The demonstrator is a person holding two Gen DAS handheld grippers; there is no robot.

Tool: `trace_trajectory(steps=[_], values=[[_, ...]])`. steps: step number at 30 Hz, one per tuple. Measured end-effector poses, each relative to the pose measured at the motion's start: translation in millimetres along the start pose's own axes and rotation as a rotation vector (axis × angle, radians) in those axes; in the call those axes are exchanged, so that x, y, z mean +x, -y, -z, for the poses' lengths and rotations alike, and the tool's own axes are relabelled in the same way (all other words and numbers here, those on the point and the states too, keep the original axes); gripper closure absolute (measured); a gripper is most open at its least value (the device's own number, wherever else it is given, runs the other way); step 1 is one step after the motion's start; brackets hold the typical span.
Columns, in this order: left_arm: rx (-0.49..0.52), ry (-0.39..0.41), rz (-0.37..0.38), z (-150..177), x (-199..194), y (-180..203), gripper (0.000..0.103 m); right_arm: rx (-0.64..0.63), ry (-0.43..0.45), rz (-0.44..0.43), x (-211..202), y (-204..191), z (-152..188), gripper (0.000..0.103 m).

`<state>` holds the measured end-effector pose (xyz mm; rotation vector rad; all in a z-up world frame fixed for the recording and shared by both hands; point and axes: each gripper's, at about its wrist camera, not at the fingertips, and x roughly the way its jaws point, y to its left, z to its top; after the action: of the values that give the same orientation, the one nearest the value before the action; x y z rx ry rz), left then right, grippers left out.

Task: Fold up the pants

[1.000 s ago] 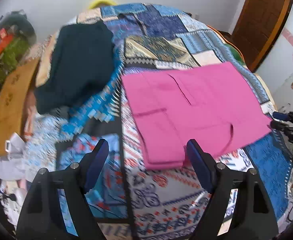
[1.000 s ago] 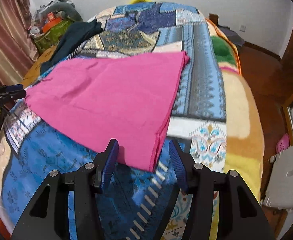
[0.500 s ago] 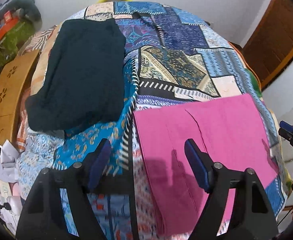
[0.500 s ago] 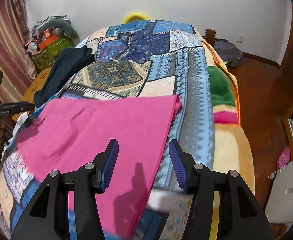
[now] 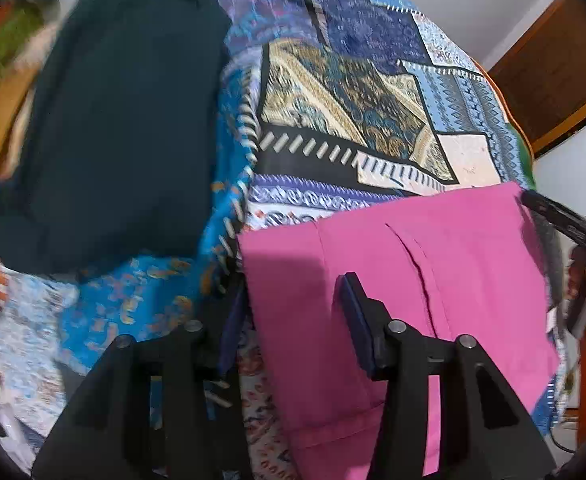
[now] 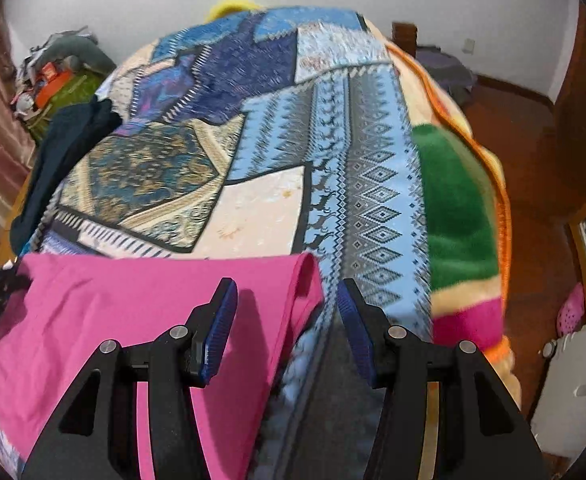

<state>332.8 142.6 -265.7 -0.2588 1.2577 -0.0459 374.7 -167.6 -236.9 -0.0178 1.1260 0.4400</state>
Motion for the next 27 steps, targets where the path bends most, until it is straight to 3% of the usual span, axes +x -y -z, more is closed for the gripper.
trace_trajectory(steps=[4,8,9,10,16,20,23,25,27], values=[[0.024,0.017,0.007,1.1,0.9,1.2,0.055,0.005,-0.025,-0.029,15.7,-0.4,-0.4,0.055],[0.029,0.050,-0.012,4.0,-5.4,1.0,0.068,-0.042,-0.018,-0.017,18.6,-9.3,2.3,0.086],[0.032,0.066,-0.041,5.6,-8.1,1.7,0.092,-0.059,-0.018,-0.008,18.7,-12.1,4.7,0.090],[0.036,0.066,-0.056,6.0,-8.6,1.7,0.100,-0.072,-0.017,0.002,21.1,-12.1,3.2,0.092],[0.059,0.060,-0.097,17.2,-8.9,0.9,0.098,-0.141,0.007,0.081,21.6,-17.9,6.7,0.097],[0.063,0.066,-0.161,21.1,-8.8,3.3,0.096,-0.171,0.018,0.142,26.0,-24.3,10.0,0.097],[0.067,0.060,-0.167,21.8,-11.9,3.5,0.093,-0.177,0.002,0.146,23.8,-25.3,7.1,0.094],[0.072,0.063,-0.170,23.6,-18.7,3.9,0.090,-0.157,-0.005,0.173,16.7,-24.9,4.7,0.081],[0.089,0.083,-0.188,25.5,-27.5,7.1,0.085,-0.129,0.030,0.169,4.1,-27.6,4.0,0.059]])
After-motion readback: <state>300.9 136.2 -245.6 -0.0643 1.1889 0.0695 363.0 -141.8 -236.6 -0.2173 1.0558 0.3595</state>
